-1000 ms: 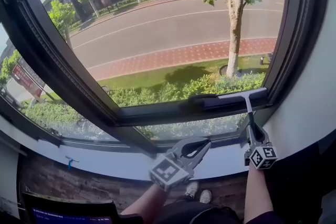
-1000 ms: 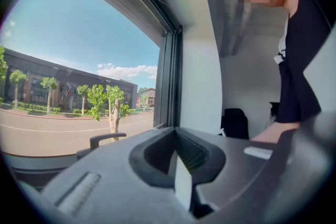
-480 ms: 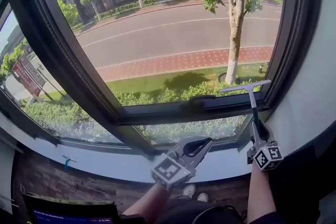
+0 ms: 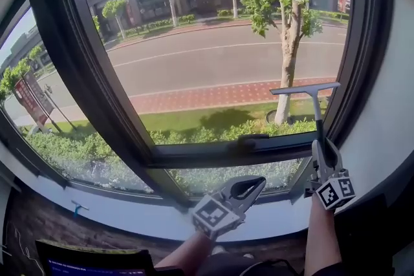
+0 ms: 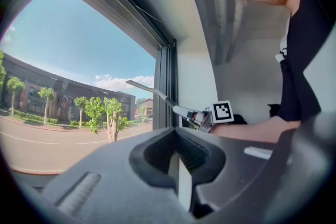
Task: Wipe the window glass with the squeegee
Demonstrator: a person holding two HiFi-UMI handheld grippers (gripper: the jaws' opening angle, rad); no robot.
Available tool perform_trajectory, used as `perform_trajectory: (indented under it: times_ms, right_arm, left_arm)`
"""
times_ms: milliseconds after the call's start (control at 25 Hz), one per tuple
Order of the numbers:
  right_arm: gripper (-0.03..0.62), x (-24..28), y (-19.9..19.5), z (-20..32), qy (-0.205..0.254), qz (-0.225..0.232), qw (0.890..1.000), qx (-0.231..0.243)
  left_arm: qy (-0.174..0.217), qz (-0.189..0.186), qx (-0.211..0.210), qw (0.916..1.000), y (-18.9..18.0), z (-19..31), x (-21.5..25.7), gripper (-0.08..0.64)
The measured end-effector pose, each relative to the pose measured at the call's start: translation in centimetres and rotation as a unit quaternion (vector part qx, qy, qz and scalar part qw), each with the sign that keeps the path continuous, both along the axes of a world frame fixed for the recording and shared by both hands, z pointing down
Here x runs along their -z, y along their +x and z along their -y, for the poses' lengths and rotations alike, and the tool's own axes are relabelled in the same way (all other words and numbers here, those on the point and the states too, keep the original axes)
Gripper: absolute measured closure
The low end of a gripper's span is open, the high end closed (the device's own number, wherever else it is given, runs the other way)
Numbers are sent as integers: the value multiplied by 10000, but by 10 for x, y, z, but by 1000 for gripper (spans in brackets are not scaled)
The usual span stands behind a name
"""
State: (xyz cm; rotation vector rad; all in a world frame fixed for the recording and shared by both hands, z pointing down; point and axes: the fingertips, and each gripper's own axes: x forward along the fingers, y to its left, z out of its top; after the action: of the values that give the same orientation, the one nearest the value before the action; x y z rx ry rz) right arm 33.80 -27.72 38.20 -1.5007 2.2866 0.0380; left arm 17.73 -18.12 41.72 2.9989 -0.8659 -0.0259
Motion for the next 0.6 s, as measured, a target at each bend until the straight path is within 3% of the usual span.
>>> perform_trajectory:
  times_ms: [320,600]
  right_arm:
    - [494,106,-52,25,920,69,9956,-162]
    - [492,194,-83,41,1673,160,9855,-231]
  left_arm:
    - [472,16,-15,9989,-33,28,24,557]
    - [582,107,-128,9982,-58,37,32,557]
